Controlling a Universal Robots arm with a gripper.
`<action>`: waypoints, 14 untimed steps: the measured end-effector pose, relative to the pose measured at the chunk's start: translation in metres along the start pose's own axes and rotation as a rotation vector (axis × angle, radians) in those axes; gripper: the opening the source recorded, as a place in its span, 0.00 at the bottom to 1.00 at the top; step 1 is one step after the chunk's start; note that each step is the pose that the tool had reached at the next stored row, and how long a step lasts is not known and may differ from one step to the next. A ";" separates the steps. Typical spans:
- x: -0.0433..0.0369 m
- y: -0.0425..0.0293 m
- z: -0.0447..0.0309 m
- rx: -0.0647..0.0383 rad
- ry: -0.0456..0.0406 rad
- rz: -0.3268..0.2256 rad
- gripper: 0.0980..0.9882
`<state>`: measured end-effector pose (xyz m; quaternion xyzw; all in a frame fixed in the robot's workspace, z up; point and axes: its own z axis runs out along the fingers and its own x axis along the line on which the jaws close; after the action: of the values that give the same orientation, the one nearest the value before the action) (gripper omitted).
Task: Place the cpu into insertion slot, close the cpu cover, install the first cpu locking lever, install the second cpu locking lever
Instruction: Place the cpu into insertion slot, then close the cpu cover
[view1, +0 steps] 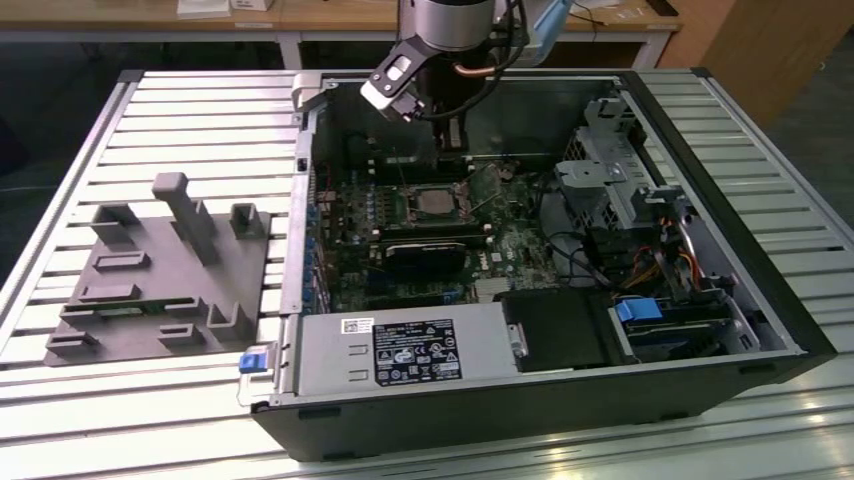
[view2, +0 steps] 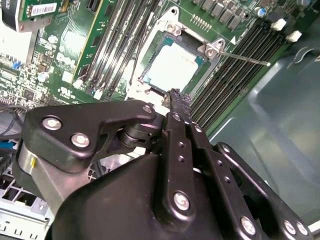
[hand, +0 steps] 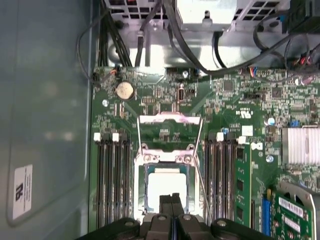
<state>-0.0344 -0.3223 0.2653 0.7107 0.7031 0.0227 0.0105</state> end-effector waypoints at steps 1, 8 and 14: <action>0.0000 0.0001 0.0000 0.000 0.0001 0.000 0.00; 0.0000 0.0004 0.0000 0.000 0.0000 0.000 0.00; 0.0001 0.0004 0.0000 0.000 0.0000 0.000 0.00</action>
<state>-0.0340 -0.3223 0.2653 0.7107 0.7031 0.0227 0.0105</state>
